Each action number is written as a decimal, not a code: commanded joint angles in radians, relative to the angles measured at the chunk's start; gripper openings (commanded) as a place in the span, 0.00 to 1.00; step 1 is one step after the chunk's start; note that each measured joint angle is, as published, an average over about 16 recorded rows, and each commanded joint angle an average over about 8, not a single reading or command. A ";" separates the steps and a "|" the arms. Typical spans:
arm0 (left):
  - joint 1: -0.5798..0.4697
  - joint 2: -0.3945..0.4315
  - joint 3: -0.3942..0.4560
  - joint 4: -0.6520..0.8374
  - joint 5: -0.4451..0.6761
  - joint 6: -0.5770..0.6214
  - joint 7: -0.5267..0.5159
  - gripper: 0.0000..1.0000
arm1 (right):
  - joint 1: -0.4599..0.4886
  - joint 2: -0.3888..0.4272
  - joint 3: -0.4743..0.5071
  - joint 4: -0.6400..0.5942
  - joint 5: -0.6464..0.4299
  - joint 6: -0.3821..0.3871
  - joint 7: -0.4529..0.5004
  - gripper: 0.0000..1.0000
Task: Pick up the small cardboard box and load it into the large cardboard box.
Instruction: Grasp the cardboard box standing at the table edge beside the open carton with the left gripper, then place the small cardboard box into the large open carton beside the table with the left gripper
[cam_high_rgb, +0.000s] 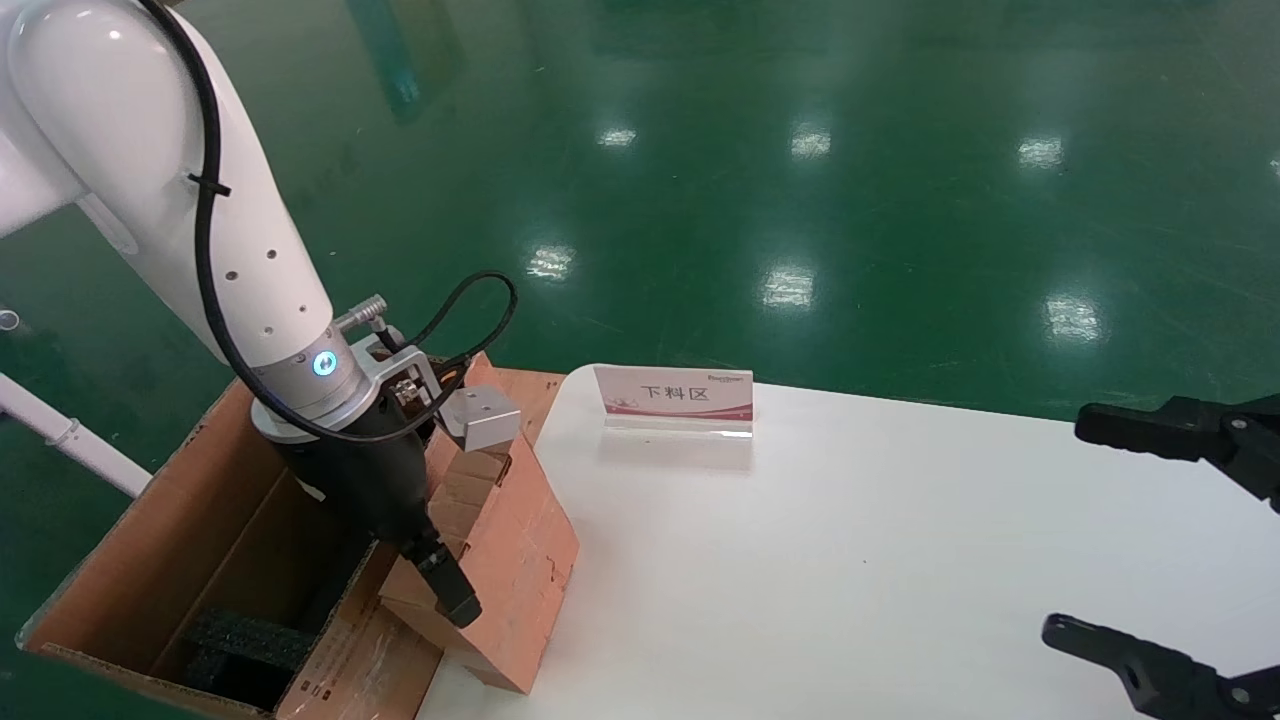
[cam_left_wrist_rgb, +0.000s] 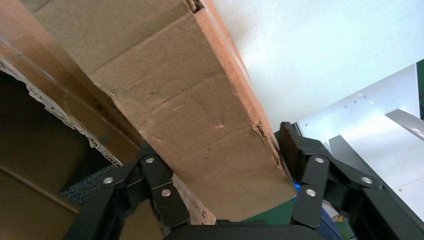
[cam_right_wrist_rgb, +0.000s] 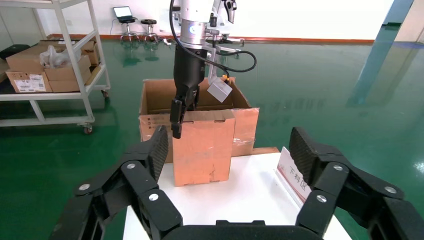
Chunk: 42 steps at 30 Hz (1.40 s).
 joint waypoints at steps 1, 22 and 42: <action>0.000 0.000 0.000 0.000 0.000 0.000 0.000 0.00 | 0.000 0.000 0.000 0.000 0.000 0.000 0.000 0.00; -0.035 -0.020 -0.014 0.003 -0.004 0.002 0.007 0.00 | 0.000 0.000 0.000 0.000 0.000 0.000 0.000 0.00; -0.359 -0.163 -0.129 0.164 -0.014 0.060 0.144 0.00 | 0.001 0.000 -0.002 -0.001 0.001 0.000 -0.001 0.00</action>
